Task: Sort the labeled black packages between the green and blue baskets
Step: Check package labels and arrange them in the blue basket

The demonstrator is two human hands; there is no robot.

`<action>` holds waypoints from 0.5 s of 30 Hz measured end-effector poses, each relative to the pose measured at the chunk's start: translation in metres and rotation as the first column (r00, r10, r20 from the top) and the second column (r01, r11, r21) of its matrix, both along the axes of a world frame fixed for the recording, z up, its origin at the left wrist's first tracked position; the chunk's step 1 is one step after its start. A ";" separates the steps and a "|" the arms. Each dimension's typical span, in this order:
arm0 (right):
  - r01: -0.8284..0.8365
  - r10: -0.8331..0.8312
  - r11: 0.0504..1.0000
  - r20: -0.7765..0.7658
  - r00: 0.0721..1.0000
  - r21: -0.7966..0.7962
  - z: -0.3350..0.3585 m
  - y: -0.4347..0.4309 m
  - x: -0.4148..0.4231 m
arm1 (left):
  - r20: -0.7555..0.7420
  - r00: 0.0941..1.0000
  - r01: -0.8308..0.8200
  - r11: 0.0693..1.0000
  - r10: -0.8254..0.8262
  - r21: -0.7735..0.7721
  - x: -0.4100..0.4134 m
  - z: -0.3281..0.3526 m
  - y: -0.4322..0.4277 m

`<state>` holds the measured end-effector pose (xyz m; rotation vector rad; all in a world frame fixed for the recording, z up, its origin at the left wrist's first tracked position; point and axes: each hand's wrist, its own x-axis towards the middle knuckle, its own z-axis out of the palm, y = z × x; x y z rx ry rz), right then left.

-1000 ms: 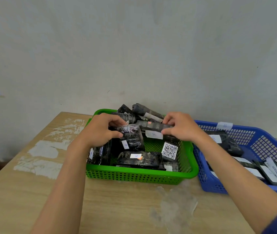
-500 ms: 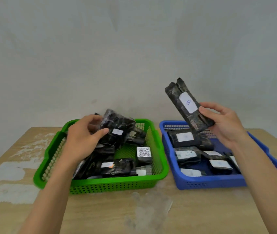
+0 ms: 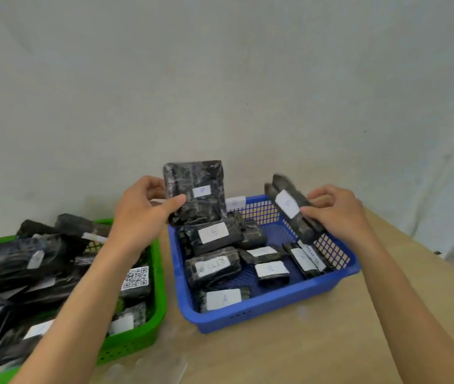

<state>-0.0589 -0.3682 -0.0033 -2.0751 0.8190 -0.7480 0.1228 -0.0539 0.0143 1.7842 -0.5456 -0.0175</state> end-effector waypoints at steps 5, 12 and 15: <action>-0.014 -0.003 0.983 -0.088 0.996 -0.184 -0.017 -0.006 0.005 | 0.053 0.999 -0.009 0.996 0.004 0.092 -0.006 0.002 -0.061; -0.166 0.144 0.978 -0.169 0.975 -0.125 -0.037 -0.001 0.024 | 0.007 1.000 0.012 0.992 -0.013 0.126 -0.015 -0.006 -0.116; -0.239 0.219 0.967 -0.198 0.955 -0.085 -0.044 0.002 0.029 | -0.013 1.000 0.024 0.991 -0.022 0.133 -0.015 -0.010 -0.128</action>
